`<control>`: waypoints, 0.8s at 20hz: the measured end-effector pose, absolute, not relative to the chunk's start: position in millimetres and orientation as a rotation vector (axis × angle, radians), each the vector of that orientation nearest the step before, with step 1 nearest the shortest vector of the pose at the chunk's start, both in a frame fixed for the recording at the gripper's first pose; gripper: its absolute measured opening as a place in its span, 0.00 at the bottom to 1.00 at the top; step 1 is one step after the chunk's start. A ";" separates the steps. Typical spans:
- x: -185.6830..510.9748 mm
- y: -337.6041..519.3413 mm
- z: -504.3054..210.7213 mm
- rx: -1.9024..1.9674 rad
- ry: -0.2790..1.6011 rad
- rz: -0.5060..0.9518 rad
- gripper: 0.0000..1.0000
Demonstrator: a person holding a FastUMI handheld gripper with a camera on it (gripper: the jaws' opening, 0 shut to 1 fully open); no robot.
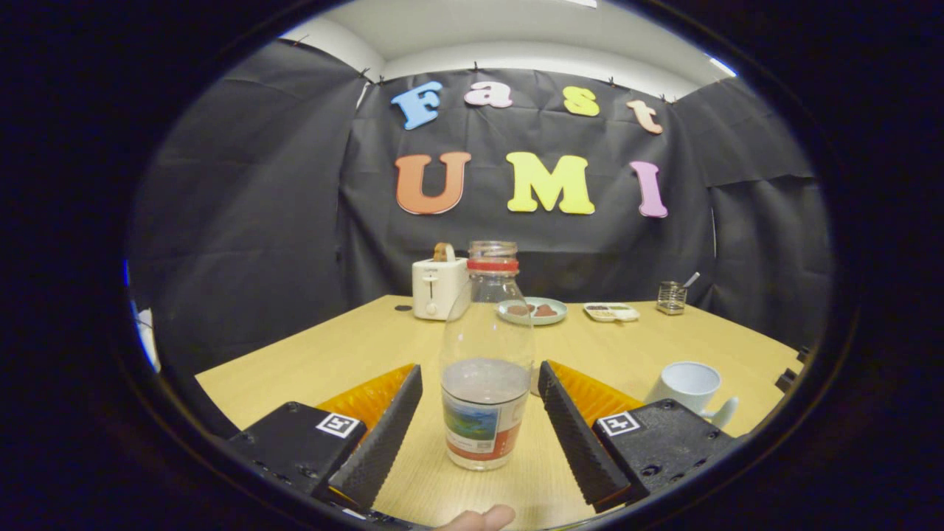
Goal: Take the bottle from table, then pour the juice into the cup, finally place the bottle on the coaster
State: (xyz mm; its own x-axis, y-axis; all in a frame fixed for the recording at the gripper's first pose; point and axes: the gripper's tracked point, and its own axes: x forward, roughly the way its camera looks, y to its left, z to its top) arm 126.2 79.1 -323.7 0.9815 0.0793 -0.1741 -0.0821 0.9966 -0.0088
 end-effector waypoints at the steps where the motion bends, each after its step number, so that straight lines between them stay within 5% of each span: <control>1: 133.8 79.6 -328.8 -0.018 0.178 0.071 1.00; 3: 145.4 69.4 -342.4 -0.016 0.213 0.014 1.00; 7: 146.2 71.9 -336.5 0.079 0.218 0.027 0.79; 16: 134.4 63.5 -314.1 0.399 0.285 0.069 0.77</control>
